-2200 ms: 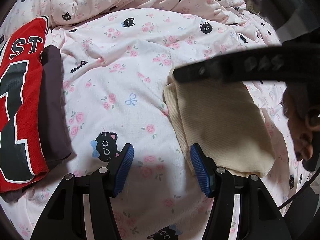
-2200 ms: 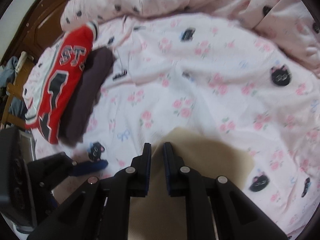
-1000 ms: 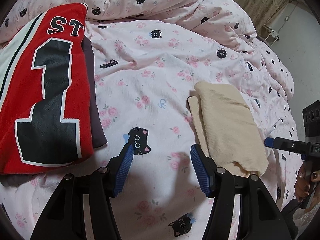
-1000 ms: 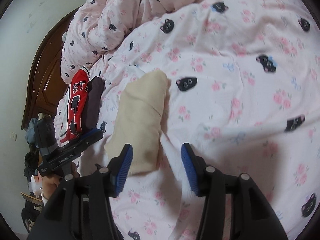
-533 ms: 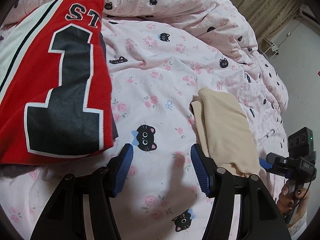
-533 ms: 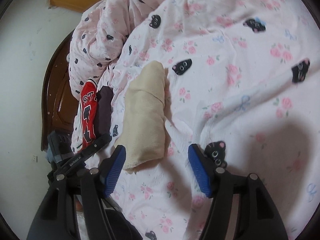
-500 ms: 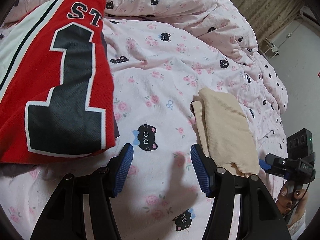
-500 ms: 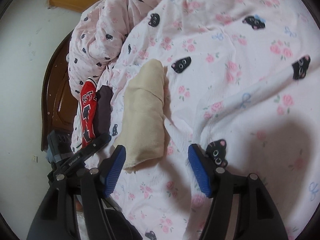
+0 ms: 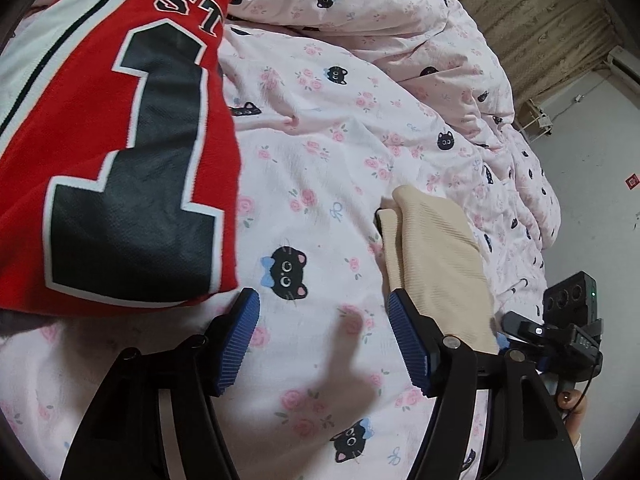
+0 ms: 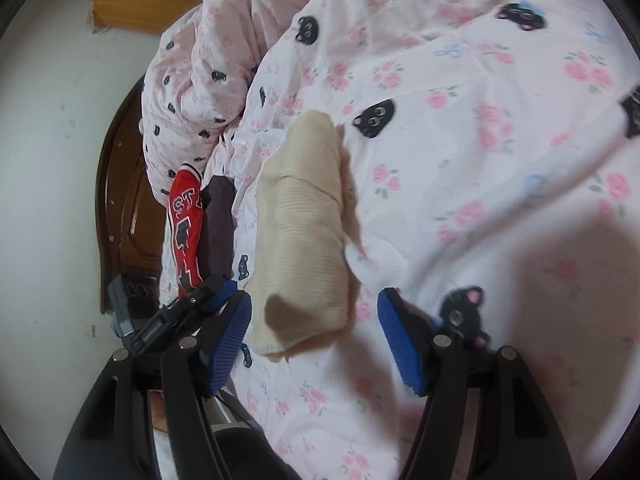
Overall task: Fold clothes
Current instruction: 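Grasp the folded beige bundle with the right tool and lift it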
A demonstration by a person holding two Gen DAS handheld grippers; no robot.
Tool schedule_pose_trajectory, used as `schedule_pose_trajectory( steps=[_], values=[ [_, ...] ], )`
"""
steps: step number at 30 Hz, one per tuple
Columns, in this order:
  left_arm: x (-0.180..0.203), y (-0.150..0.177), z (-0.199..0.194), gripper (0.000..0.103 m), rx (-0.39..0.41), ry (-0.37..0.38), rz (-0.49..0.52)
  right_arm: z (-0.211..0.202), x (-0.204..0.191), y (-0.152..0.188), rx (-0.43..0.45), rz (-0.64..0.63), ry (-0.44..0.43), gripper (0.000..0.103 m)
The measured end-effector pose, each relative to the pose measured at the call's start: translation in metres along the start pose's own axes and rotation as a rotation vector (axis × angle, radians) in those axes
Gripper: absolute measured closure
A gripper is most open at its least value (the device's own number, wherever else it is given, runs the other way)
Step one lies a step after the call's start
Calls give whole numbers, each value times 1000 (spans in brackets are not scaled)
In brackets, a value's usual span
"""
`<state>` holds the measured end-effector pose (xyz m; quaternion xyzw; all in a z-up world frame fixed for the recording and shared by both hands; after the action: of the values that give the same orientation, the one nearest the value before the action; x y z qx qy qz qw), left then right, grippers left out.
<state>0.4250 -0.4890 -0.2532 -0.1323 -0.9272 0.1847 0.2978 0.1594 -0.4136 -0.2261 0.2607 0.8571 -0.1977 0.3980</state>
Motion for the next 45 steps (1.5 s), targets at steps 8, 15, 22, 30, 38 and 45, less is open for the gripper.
schedule_pose_trajectory(
  steps=[8,15,22,30,38,45],
  values=[
    [1,-1,2,41,-6,14,-2,31,-1,-13,-29,-8,23,35],
    [4,-1,6,41,-12,28,-10,45,-5,-19,-36,-22,23,34],
    [12,0,13,37,-26,75,-37,55,-19,-14,-65,-59,22,52],
    [22,3,20,34,-79,162,-103,50,-25,-18,-79,25,-86,77],
    [33,14,30,33,-208,324,-305,38,-32,-31,-76,112,-194,77],
    [46,12,40,33,-228,437,-447,32,-38,-40,-68,138,-199,77]
  ],
)
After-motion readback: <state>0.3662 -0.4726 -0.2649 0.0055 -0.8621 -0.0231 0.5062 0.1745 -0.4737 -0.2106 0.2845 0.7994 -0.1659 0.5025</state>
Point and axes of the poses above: each gripper's, at about its wrist camera, not at the fingertips, and z roughly the way its jaws point, x to its right, y to its underside, the point moved 7 cm from there along z, roughly the way its jaws point, and after that the axes turned 3 degrees about z, right-handed, at the moved point
